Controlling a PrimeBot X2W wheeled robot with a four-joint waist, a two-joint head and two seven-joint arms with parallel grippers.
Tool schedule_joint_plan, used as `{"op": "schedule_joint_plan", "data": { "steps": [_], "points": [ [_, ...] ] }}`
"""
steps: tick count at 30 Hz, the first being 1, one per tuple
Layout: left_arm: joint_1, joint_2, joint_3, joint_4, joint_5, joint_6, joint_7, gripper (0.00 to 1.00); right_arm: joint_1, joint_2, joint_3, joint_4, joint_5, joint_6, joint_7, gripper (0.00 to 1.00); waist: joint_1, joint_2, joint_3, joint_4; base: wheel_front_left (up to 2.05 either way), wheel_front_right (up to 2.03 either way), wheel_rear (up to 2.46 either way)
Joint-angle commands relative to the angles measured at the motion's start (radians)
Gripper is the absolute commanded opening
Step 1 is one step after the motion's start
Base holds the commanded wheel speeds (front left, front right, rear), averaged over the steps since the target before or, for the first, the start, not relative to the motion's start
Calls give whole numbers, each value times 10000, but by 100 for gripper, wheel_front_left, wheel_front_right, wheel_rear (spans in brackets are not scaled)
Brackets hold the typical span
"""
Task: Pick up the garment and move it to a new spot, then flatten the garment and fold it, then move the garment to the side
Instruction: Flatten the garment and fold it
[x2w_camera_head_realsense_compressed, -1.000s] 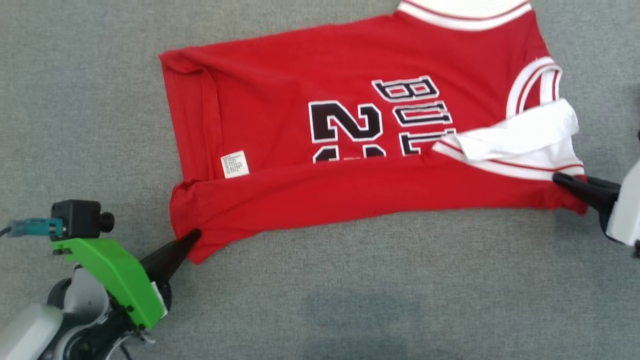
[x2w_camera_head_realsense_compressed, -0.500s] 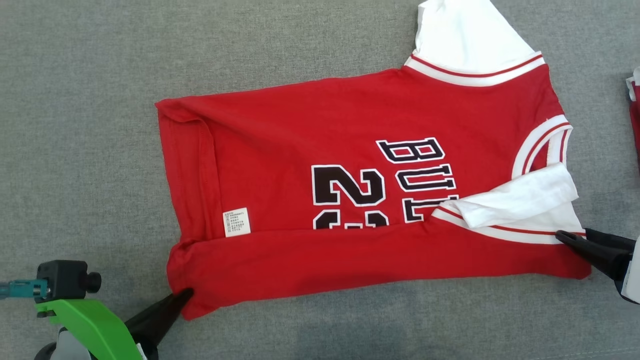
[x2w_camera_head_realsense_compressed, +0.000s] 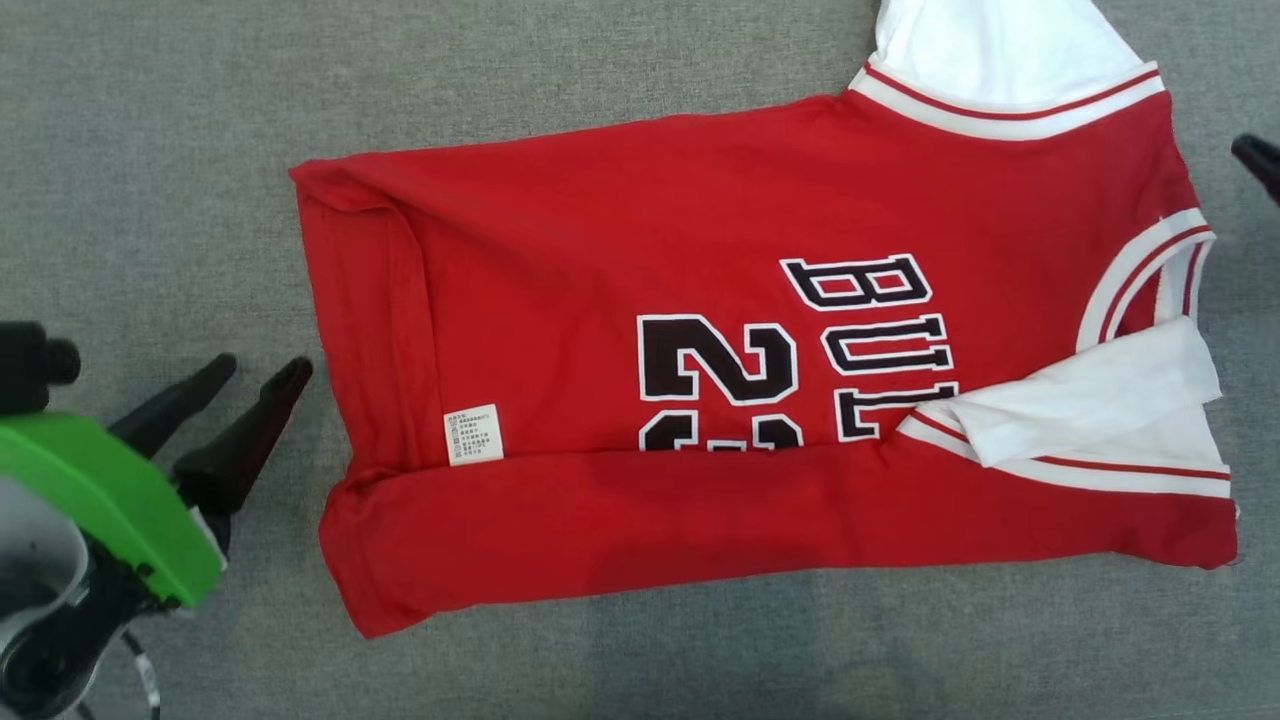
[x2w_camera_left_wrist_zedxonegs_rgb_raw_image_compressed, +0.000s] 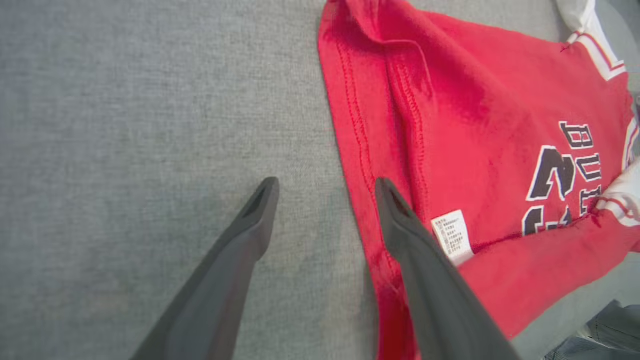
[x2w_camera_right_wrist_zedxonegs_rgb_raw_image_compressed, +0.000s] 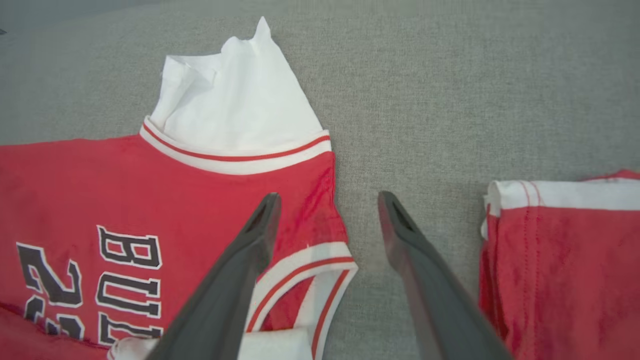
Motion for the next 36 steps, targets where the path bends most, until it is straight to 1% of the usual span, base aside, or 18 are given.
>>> {"op": "schedule_joint_plan", "data": {
  "steps": [1, 4, 7, 8, 9, 12, 15, 18, 19, 20, 21, 24, 30, 33, 34, 35, 36],
  "points": [
    [-1175, -419, -273, 247, 355, -50, 416, 100, -906, -150, 433, 461, -252, 3, -154, 100, -1, 82, 450, 266, 0, 0, 0],
    [-2827, -1168, -844, 922, 856, -149, 1012, 100, -2248, -247, 1201, 1157, -660, 3, -344, 100, -1, 82, 702, 357, 0, 0, 0],
    [-4141, -1821, -1354, 1611, 1290, -300, 1445, 100, -3314, -236, 1967, 1784, -938, 3, -434, 100, -1, 82, 898, 447, 0, 0, 0],
    [-4141, -1821, -1354, 1611, 1290, -300, 1445, 100, -3314, -236, 1967, 1784, -938, 3, -434, 100, -1, 82, 898, 447, 0, 0, 0],
    [-4494, -2039, -1519, 1800, 1412, -348, 1563, 100, -3637, -251, 2148, 1971, -1032, 3, -466, 100, -1, 82, 945, 489, 0, 0, 0],
    [-5337, -2460, -1933, 2518, 1763, -447, 1891, 100, -4450, -330, 2630, 2525, -1258, 3, -458, 100, -1, 82, 1094, 639, 0, 0, 0],
    [-5868, -2892, -2258, 3238, 2042, -626, 2027, 100, -5128, -284, 3048, 3037, -1396, 3, -541, 100, -1, 82, 1174, 754, 0, 0, 0],
    [-6240, -3259, -2457, 3731, 2085, -852, 2047, 100, -5671, -215, 3429, 3544, -1582, 3, -653, 100, -1, 82, 1229, 881, 0, 0, 0],
    [-6324, -3396, -2525, 3854, 2083, -939, 2041, 80, -5821, -211, 3571, 3698, -1654, 3, -681, 100, -1, 82, 1239, 933, 0, 0, 0],
    [-6383, -3510, -2597, 3963, 2077, -1037, 2042, 28, -5956, -212, 3707, 3860, -1722, 3, -705, 100, -1, 82, 1242, 984, 0, 0, 0],
    [-6412, -3654, -2681, 4065, 2033, -1136, 2055, 0, -6086, -199, 3795, 4034, -1791, 3, -780, 100, -1, 82, 1237, 1035, 0, 0, 0],
    [-6447, -3984, -2904, 4321, 1950, -1411, 2074, 0, -6338, -179, 4006, 4562, -1878, 3, -750, 100, -1, 82, 1176, 1199, 0, 0, 0],
    [-6572, -4313, -3035, 4675, 1984, -1749, 1850, 0, -6643, -444, 4163, 5427, -2331, 3, -1068, 100, -1, 82, 1033, 1546, 0, 0, 0],
    [-6625, -4427, -3021, 4829, 2000, -1849, 1704, 0, -6622, -301, 4133, 5835, -2267, 3, -1181, 100, -1, 82, 947, 1676, 0, 0, 0],
    [-6641, -4447, -3004, 4879, 2003, -1870, 1673, 0, -6605, -196, 4101, 5925, -2121, 3, -1199, 22, -1, 82, 926, 1692, 0, 0, 0],
    [-6668, -4460, -2983, 4922, 2015, -1897, 1609, 0, -6592, -133, 4078, 5979, -1986, 3, -1175, 0, -1, 82, 916, 1699, 0, 0, 0],
    [-6700, -4463, -2955, 4955, 2024, -1915, 1576, 0, -6618, -47, 3978, 6005, -1816, 3, -1234, 0, -1, 82, 920, 1687, 0, 0, 0]
  ]
}}
